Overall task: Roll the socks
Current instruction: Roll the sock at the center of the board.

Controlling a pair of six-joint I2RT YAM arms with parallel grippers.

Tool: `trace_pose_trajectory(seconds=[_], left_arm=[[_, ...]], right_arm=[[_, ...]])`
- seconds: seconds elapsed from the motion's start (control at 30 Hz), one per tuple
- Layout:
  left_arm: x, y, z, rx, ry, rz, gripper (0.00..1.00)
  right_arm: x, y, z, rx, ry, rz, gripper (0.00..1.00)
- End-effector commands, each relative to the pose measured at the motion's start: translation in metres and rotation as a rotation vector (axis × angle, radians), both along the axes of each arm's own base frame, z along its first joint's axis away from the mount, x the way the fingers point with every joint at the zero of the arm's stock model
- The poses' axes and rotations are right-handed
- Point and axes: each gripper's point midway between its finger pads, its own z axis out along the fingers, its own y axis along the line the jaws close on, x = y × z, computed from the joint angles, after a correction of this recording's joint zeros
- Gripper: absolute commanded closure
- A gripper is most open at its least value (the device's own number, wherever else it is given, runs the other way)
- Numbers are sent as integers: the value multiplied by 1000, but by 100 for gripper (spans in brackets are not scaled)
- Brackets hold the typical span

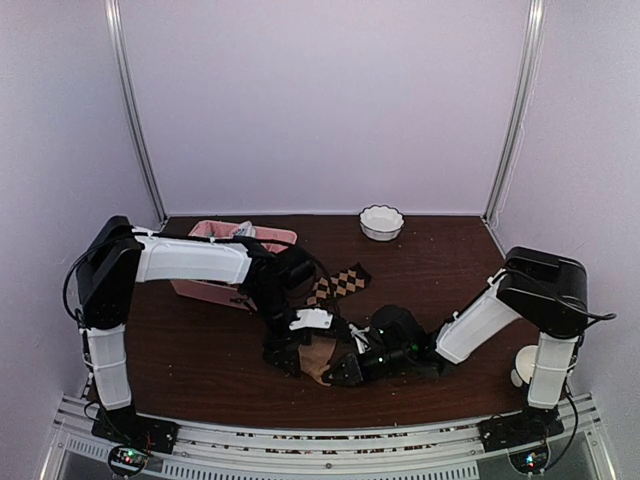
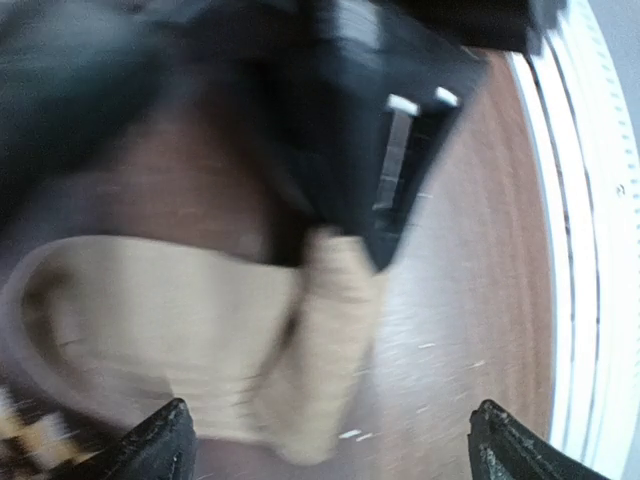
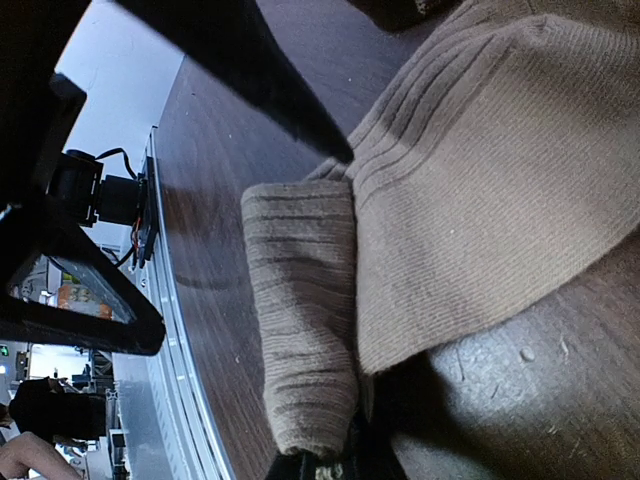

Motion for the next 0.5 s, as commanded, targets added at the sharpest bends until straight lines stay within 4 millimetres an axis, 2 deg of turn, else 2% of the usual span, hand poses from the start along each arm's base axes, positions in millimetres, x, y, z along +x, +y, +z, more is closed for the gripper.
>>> trace_pose_trajectory(seconds=[0.0, 0.07, 0.17, 0.37, 0.4, 0.47], left_arm=[[-3, -10, 4, -39, -8, 10, 3], [-4, -13, 8, -75, -38, 7, 3], [-11, -18, 6, -93, -53, -19, 15], [-17, -18, -17, -44, -3, -15, 66], [-17, -17, -21, -36, -2, -12, 71], [-17, -15, -26, -23, 0, -12, 74]], right_arm=[[-43, -87, -101, -443, 253, -62, 100], [-41, -86, -100, -437, 254, -69, 100], [-39, -83, -98, -424, 253, -78, 100], [-36, -80, -97, -409, 254, -91, 100], [-36, -80, -97, -409, 254, -92, 100], [-35, -80, -97, -408, 253, -95, 100]])
